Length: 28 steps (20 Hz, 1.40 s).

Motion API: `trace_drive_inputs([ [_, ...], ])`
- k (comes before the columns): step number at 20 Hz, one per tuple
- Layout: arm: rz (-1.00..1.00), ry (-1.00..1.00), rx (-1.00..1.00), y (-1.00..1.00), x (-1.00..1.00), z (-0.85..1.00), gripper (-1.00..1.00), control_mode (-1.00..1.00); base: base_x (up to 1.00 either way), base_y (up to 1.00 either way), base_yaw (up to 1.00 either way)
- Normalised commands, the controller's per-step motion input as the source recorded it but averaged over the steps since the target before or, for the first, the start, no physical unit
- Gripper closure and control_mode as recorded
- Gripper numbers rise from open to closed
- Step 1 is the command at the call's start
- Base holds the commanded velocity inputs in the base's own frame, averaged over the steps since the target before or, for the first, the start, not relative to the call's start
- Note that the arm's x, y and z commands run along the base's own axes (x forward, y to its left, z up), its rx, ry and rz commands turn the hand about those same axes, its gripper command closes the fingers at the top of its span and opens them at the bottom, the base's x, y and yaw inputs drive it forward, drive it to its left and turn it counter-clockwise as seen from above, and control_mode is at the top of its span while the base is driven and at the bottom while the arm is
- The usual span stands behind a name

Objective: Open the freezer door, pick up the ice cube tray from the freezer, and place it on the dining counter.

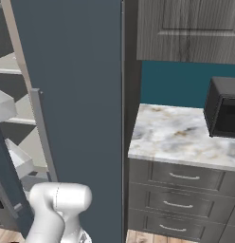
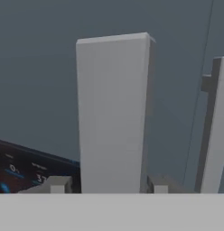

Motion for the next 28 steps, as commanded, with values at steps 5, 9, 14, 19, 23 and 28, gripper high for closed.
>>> trace_drive_inputs([
  [5, 0.00, 0.00, 0.00, 0.17, -0.42, 0.00, 1.00, -1.00, 0.00, 0.00, 0.00],
  [9, 0.00, 0.00, 0.00, 0.20, -0.35, 0.00, 1.00, -1.00, 0.00, 0.00, 0.00],
  [14, 0.00, 0.00, 0.00, 0.21, -0.26, 0.00, 1.00, -1.00, 0.00, 0.00, 0.00],
  [19, 0.00, 0.00, 0.00, 0.07, -0.14, 0.00, -1.00, -1.00, 0.00, 0.00, 0.00],
  [23, 0.00, 0.00, 0.00, 0.00, 0.00, 0.00, -1.00, -1.00, 0.00, 0.00, 0.00],
  [28, 0.00, 0.00, 0.00, 0.00, -0.28, 0.01, -1.00, -1.00, 0.00, 0.00, 0.00],
])
